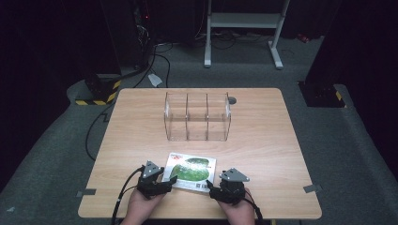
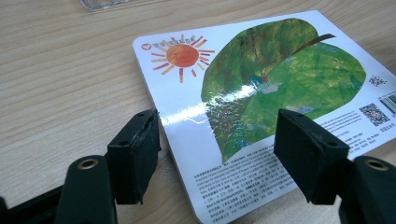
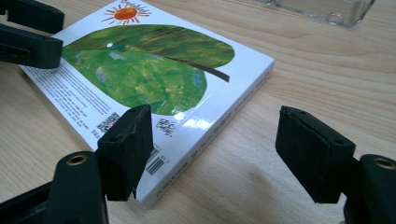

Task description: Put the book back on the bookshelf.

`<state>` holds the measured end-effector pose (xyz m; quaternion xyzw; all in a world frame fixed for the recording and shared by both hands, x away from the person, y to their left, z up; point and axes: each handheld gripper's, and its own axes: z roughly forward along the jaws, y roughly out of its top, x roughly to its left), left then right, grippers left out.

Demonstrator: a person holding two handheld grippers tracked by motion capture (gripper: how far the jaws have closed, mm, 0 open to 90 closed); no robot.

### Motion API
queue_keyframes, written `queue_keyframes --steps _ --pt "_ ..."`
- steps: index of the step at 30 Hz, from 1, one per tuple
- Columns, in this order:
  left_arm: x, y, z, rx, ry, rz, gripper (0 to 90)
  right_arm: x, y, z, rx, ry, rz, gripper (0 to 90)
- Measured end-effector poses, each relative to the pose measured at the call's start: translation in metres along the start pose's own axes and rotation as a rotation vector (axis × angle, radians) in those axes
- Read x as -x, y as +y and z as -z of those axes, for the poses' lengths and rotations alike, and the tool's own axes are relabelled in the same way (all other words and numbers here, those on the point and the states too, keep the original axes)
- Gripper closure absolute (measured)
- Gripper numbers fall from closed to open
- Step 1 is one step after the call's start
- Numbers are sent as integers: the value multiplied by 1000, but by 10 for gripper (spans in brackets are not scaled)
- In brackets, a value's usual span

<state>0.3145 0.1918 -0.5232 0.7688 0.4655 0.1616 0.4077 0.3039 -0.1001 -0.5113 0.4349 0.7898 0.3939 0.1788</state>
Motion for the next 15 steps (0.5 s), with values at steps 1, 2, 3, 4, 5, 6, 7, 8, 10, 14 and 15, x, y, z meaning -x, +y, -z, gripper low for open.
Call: queue_keyframes --steps 1,2,3,4,5,6,7,8,10,14,15 --pt "0 0 0 0 0 0 315 -1 0 0 -1 5 -4 276" --pt "0 0 0 -2 -3 7 315 -1 0 0 -1 5 -4 276" --pt "0 0 -1 -2 -3 12 315 -2 0 -1 1 6 3 277" --pt "0 0 -1 -2 -6 13 315 -4 0 -2 -2 4 11 276" --pt "0 0 -1 -2 -7 11 315 -4 0 -2 -2 4 11 276" --pt "0 1 -1 -2 -6 3 315 -5 -1 -2 -6 -8 21 275" --pt "0 1 -1 -1 -8 5 315 -5 -1 -2 -5 -13 22 276" --pt "0 1 -1 -1 -8 5 316 -5 -1 -2 -7 -14 17 280" --pt "0 1 -2 -7 -14 15 317 -4 -1 -1 -7 -9 9 295" --pt "0 1 -2 -5 -14 22 317 -4 -2 -1 -6 5 11 304" --pt "0 2 -2 -7 -12 16 317 -5 -2 0 -7 8 9 297"
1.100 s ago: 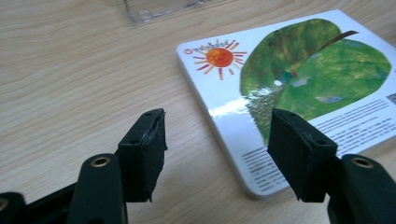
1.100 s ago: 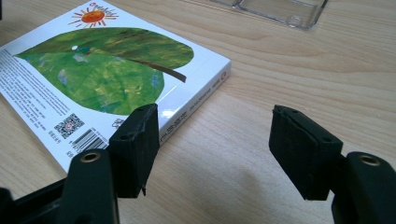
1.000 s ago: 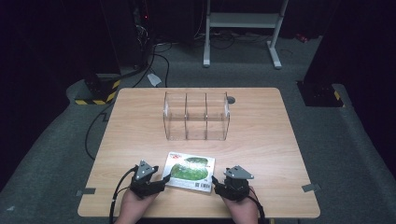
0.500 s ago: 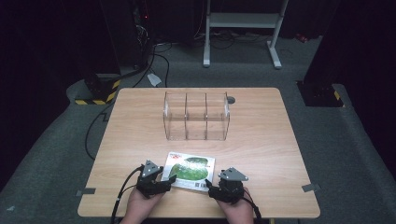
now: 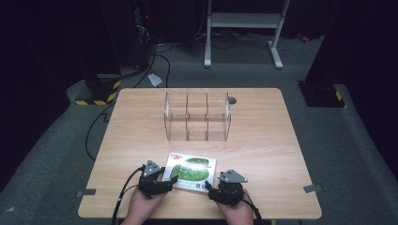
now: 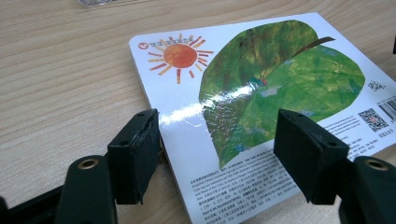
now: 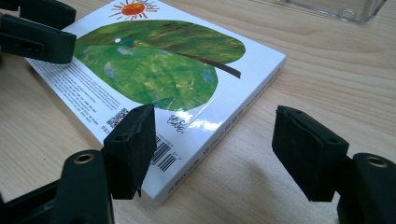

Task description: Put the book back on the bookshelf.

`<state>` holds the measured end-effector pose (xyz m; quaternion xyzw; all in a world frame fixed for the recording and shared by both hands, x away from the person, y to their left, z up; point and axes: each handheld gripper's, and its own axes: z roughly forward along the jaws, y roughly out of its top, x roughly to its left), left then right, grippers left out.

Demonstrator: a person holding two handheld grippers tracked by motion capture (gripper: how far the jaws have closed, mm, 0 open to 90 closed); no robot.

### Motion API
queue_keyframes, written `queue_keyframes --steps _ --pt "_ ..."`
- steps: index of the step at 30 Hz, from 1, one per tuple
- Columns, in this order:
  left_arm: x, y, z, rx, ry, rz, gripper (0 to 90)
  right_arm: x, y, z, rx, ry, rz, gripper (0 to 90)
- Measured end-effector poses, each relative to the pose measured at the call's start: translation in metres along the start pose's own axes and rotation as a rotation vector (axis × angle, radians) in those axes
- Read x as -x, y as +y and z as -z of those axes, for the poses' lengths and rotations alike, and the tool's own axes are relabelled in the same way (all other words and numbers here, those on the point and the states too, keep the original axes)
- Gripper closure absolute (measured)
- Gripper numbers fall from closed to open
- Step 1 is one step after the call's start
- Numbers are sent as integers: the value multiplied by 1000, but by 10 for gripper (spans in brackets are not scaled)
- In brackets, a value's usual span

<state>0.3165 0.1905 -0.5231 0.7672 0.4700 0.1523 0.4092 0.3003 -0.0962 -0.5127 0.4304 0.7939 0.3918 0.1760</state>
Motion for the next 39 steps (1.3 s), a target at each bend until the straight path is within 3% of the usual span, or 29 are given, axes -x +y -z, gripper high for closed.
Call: queue_keyframes --steps 11,17,21,28,39 --pt "0 0 -2 -8 11 7 316 -9 -4 3 -18 23 15 243" --pt "-2 0 -2 -9 12 15 309 -17 -6 -1 -46 42 63 250" --pt "-1 0 -2 -8 12 5 313 -19 -7 -4 -65 37 81 253" --pt "-1 0 -3 -10 2 22 316 -24 -10 -7 -104 31 113 277" --pt "-4 3 -4 -3 8 37 330 -22 -6 -11 -89 19 95 329"
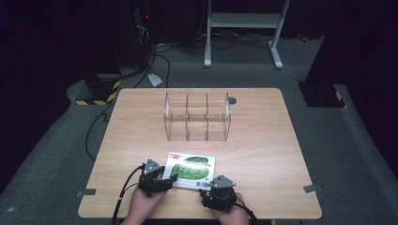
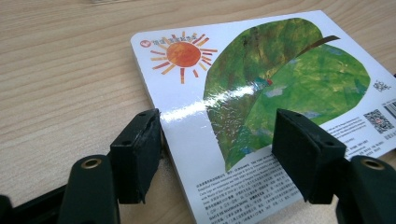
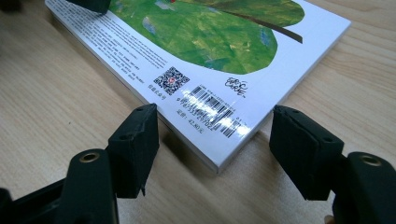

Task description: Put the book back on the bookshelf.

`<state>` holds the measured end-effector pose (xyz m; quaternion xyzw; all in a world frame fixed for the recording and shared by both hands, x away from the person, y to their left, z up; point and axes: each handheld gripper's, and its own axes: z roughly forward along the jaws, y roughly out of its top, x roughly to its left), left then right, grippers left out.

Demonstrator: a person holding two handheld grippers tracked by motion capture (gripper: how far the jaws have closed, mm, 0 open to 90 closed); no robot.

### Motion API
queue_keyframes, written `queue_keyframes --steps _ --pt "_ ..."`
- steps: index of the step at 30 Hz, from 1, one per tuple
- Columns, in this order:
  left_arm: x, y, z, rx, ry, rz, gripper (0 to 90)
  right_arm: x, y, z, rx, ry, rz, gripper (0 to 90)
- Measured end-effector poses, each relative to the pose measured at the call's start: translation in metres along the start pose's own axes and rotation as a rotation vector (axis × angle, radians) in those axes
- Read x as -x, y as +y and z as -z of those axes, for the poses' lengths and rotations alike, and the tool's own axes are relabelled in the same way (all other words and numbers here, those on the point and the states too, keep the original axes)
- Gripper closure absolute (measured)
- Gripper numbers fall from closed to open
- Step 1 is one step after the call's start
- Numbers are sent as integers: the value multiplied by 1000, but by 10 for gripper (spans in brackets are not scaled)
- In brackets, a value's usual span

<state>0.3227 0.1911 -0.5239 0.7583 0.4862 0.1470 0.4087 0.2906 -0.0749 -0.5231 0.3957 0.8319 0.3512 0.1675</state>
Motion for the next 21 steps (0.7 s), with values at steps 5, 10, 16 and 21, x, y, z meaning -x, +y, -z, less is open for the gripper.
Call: queue_keyframes --steps 5,10,16,21 --pt "-2 1 1 17 0 8 336 2 3 -3 2 3 -4 319" --pt "-1 2 3 34 -5 18 339 2 3 -3 2 7 -7 306" --pt "1 4 8 60 -6 21 344 1 3 -4 -4 18 -5 252" --pt "2 6 14 92 -10 5 349 1 4 -4 -2 11 -14 219"
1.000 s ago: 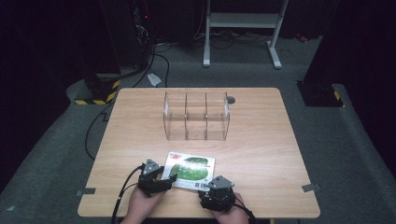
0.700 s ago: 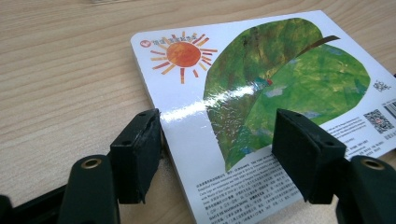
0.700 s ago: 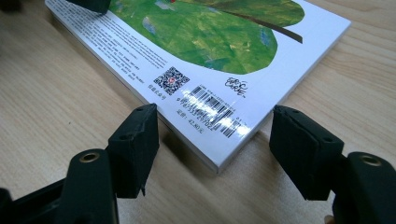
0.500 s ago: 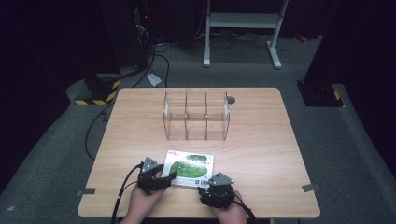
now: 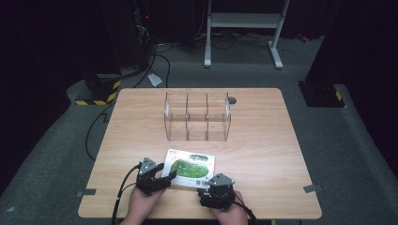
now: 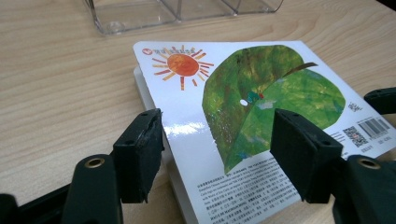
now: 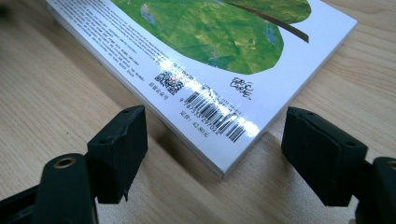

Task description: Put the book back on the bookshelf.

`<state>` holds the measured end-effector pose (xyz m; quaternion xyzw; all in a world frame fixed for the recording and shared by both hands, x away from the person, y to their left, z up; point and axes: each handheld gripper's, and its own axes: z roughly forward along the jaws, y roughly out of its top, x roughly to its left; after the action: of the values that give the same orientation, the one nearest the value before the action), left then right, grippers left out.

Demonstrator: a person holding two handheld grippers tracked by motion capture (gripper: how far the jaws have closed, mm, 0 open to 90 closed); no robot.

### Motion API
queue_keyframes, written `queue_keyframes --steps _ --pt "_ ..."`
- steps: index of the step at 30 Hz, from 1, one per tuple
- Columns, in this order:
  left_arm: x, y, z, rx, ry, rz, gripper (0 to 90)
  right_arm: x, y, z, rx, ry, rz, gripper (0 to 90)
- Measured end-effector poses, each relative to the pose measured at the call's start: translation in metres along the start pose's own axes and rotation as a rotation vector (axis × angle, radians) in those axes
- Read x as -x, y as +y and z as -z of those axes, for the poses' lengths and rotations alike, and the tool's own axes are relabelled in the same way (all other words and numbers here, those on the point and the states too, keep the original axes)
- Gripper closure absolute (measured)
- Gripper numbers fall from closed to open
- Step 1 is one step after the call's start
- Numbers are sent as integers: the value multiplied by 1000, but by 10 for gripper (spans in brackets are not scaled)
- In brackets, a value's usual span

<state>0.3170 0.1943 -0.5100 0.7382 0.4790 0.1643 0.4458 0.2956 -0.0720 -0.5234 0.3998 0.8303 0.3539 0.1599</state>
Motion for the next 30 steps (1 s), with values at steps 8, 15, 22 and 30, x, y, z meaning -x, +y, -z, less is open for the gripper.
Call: queue_keyframes --steps 8,15,22,30 --pt "4 3 7 24 8 -37 352 -2 1 -2 -3 -17 4 209" --pt "7 6 13 52 0 -47 353 -2 1 -2 -3 -22 -9 214" --pt "10 7 17 70 -5 -54 359 -4 3 -3 8 -31 -43 220" --pt "7 6 16 58 -5 -52 360 -3 2 -2 29 -41 -41 225"
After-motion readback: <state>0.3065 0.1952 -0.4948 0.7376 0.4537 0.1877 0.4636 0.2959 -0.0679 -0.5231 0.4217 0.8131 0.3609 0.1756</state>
